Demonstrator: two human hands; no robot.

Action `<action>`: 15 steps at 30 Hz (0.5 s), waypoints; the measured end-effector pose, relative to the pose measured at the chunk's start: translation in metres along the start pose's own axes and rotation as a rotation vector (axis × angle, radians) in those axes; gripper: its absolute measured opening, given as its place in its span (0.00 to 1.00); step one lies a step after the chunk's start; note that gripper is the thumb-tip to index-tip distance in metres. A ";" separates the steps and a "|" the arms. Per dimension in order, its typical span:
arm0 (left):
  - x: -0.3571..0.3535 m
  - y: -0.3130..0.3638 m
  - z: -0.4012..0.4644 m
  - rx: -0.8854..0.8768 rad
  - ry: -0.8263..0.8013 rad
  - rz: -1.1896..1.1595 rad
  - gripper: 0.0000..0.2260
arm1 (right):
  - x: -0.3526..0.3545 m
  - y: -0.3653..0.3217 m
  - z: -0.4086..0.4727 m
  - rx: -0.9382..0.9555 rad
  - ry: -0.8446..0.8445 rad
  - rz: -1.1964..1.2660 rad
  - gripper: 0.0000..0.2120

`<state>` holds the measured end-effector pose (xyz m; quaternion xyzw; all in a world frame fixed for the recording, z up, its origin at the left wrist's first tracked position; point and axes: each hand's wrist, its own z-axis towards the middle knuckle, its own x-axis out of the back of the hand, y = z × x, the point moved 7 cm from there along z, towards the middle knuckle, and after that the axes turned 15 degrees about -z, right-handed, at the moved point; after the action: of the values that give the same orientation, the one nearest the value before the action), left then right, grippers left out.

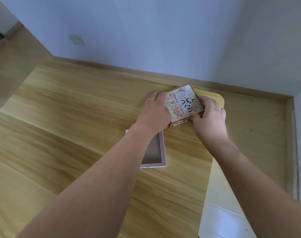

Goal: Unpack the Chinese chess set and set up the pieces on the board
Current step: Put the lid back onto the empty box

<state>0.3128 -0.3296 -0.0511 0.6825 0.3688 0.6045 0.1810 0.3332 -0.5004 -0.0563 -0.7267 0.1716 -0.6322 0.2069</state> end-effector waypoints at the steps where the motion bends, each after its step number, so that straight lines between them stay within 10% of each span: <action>1: -0.001 0.001 0.002 0.009 0.004 0.006 0.24 | 0.003 0.001 0.000 -0.016 0.040 0.036 0.24; 15: 0.018 0.023 0.012 0.134 -0.026 -0.021 0.18 | -0.003 -0.011 -0.011 -0.208 -0.025 0.603 0.22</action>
<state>0.3305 -0.3293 -0.0246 0.6970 0.4132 0.5675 0.1461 0.3220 -0.4901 -0.0521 -0.6681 0.4405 -0.5124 0.3116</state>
